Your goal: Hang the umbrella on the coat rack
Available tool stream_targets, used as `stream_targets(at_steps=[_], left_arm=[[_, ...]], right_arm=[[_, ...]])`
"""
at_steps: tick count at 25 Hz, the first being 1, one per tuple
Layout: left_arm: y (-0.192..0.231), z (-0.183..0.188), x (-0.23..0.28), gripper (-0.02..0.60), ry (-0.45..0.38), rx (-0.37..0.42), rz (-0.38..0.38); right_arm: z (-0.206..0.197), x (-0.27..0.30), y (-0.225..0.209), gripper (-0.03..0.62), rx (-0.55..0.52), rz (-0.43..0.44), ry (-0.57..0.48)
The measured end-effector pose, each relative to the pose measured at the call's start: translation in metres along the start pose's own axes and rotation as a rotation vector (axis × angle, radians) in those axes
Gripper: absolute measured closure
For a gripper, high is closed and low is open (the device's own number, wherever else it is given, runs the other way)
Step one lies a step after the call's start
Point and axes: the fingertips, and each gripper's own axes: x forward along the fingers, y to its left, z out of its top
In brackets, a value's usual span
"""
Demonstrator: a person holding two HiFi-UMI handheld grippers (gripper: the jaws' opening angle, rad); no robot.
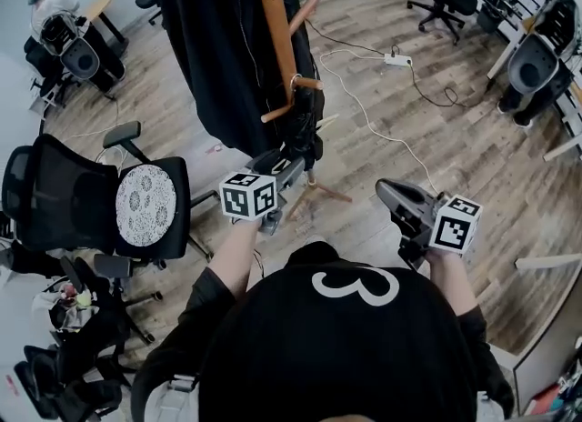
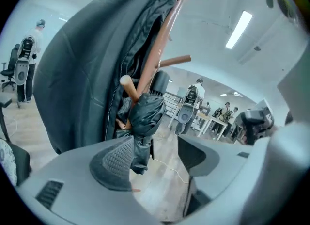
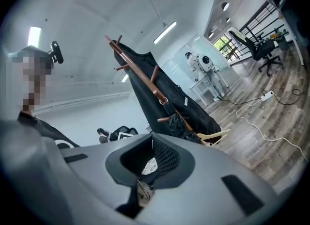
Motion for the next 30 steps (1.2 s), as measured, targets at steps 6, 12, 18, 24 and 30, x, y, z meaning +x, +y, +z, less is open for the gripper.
stream_targets(at_steps=[6,12,18,24,30], left_arm=[[-0.065,0.04,-0.055,0.341,-0.094,0.017,-0.124],[-0.152,0.056,-0.102,0.435,-0.117,0.129,-0.317],[-0.193,0.064,-0.149,0.541,-0.136,0.196,-0.375],[-0.212,0.054,-0.201,0.563,-0.14,0.215,-0.436],[-0.221,0.032,-0.254,0.563,-0.126,0.249,-0.451]], right_arm=[[0.019,-0.001,0.034,0.566,-0.076,0.093,-0.041],[0.021,0.0,0.071,0.567,-0.17,0.149,-0.036],[0.017,0.006,0.118,0.566,-0.271,0.178,-0.044],[-0.001,0.003,0.175,0.568,-0.244,0.219,-0.059],[-0.029,0.003,0.231,0.568,-0.241,0.22,-0.098]])
